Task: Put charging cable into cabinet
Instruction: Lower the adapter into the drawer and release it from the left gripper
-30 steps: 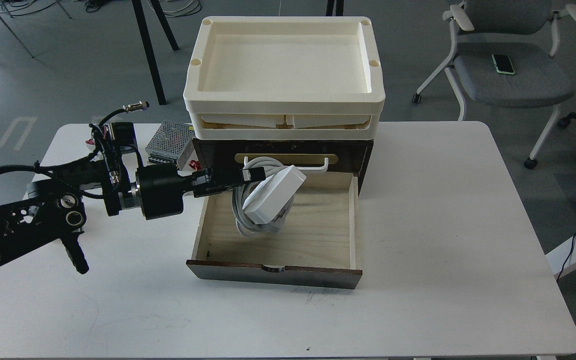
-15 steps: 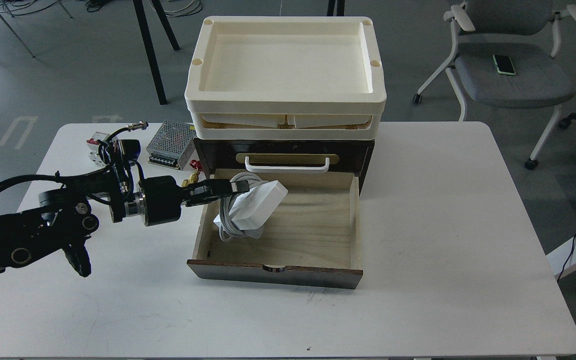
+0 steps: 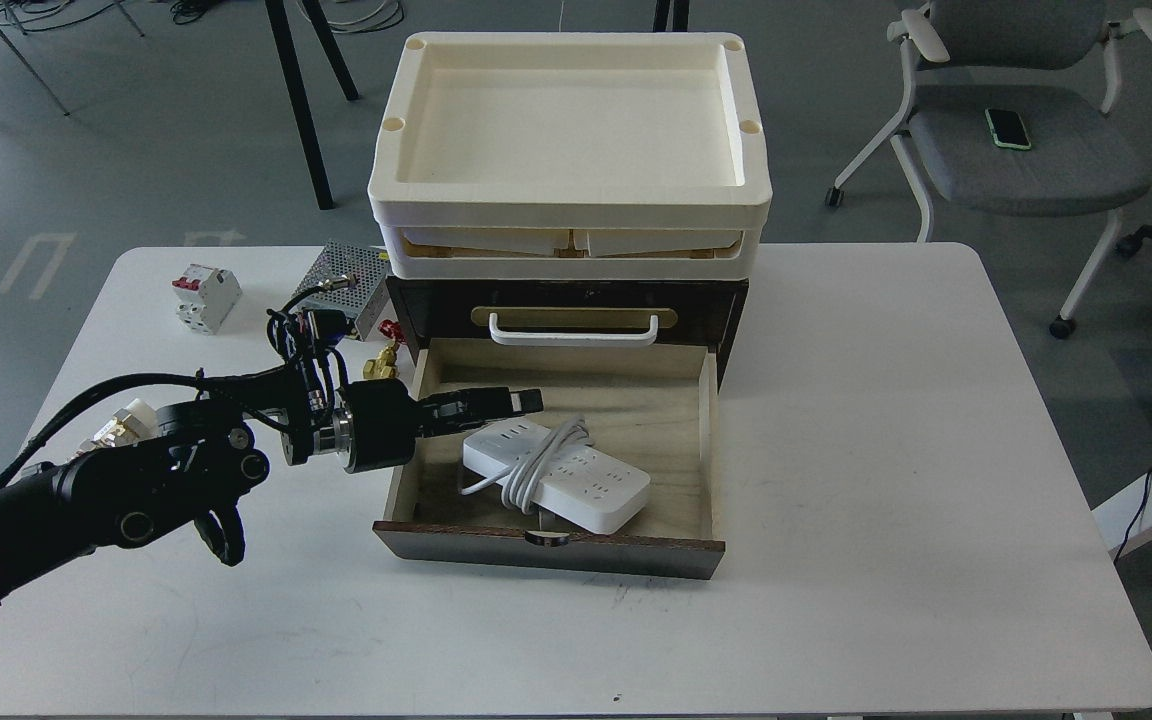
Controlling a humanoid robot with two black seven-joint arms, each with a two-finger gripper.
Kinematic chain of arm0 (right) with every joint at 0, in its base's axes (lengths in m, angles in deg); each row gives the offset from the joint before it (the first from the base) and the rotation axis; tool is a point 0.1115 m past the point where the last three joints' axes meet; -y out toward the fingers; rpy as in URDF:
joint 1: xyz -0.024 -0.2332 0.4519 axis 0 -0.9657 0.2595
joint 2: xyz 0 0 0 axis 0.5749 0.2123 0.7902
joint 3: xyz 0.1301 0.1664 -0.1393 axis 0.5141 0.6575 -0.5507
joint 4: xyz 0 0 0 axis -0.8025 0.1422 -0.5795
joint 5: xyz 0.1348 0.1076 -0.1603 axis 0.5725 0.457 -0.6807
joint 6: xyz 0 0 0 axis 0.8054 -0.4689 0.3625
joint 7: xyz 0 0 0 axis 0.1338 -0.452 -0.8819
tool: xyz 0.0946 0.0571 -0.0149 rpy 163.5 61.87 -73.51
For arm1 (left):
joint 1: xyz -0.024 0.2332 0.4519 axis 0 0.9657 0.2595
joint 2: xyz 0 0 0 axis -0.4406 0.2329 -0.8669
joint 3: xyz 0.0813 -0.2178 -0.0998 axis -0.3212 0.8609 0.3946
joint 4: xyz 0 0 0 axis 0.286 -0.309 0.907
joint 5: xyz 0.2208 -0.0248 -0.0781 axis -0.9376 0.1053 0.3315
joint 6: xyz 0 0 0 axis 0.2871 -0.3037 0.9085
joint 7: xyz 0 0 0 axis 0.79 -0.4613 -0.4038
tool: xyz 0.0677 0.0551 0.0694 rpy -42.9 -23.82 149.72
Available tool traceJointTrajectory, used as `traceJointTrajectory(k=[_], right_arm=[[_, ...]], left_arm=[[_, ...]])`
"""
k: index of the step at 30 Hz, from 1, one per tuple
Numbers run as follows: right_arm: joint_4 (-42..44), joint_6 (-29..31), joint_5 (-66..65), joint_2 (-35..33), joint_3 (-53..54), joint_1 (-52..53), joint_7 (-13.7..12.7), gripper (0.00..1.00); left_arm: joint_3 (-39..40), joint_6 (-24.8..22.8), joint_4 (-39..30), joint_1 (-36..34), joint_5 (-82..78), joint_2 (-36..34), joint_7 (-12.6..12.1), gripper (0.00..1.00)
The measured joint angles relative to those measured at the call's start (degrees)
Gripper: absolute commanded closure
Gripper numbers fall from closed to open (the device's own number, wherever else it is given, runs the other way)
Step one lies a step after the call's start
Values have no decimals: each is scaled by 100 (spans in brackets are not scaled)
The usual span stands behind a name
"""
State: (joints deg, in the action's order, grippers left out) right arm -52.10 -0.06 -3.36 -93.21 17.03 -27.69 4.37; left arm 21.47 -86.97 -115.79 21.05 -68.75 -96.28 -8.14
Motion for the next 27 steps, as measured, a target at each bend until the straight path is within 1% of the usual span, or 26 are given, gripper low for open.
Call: traceJointTrajectory(k=[5,8,10,12,15,17,20,23,27], right_arm=[[-52,0,0,2,1,-6,0,0],[-187,0,-2,2,3,-5,0,0],[-283,0,-13,2,5,-3,0,0],[-365,0,-25,-3,6,20,-1,0],[-552,0,-46,-20,6,79,-7,0],[-767,0,-70,-22,6,114,-8,0],[-1104,0,-104,16,6,210,-9,0],[-1270,0,-114,92,34,518,-9,0],[-1311,0,-113,267,243,846,-10,0]], left_arm=[[107,-24,-31,-22,196,28,-1,9],[365,-104,-53,3,643,-156,-1,8],[595,-368,-71,130,1105,-490,-1,8],[801,-683,-83,332,1641,-926,-2,4],[1059,-820,10,615,2445,-1483,-2,2],[1292,-838,220,830,3069,-1687,-2,1],[1930,-841,812,1045,4109,-1749,-2,1],[2665,-839,1358,1048,4879,-1666,-2,1],[3294,-842,1556,856,5561,-1560,-2,1]])
